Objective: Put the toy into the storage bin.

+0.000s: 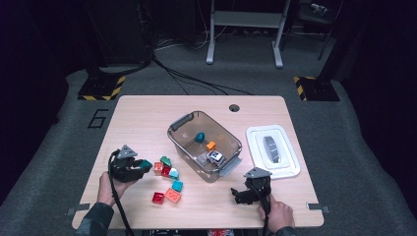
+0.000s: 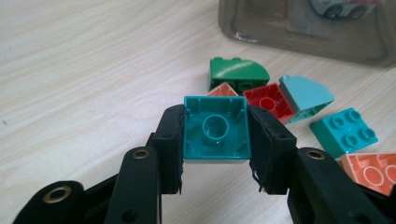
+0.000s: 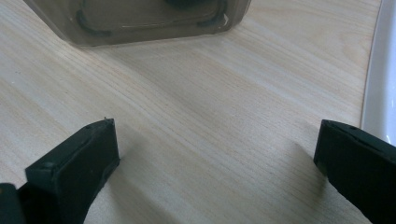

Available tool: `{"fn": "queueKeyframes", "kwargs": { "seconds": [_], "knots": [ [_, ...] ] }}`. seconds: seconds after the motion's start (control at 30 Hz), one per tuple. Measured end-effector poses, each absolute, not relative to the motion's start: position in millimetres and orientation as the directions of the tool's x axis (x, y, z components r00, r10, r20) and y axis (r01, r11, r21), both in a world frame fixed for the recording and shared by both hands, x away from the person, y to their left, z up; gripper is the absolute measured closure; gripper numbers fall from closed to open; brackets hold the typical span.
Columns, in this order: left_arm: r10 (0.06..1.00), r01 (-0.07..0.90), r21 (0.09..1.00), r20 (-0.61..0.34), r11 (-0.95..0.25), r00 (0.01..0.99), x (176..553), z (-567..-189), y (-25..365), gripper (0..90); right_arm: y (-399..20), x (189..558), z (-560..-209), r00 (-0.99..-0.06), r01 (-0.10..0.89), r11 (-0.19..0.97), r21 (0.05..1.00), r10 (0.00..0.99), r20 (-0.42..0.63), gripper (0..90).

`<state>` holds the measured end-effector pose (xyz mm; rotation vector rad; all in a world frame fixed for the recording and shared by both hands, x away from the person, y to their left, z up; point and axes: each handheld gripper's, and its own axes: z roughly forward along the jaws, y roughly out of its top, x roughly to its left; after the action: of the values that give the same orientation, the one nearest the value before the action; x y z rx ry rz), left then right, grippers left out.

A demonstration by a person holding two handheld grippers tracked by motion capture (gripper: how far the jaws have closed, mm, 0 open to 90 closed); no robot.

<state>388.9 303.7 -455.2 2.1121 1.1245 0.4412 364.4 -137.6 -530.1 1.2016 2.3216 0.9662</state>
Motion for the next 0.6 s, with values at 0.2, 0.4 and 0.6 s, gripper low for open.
{"fn": "queueKeyframes", "kwargs": {
  "seconds": [0.2,0.4,0.6],
  "knots": [
    [0.818,0.57,0.722,-0.012,-0.391,0.576,394,-438,302,59.2,-138,364,-530,-0.578,0.575,0.407,0.71,0.816,0.0,0.0],
    [0.811,0.546,0.738,0.004,-0.397,0.585,400,-420,296,59.1,-138,364,-530,-0.577,0.576,0.406,0.709,0.816,0.002,0.0],
    [0.799,0.51,0.752,0.038,-0.418,0.6,410,-401,288,59.1,-138,364,-530,-0.577,0.577,0.406,0.709,0.816,0.003,0.0]
  ]
}}
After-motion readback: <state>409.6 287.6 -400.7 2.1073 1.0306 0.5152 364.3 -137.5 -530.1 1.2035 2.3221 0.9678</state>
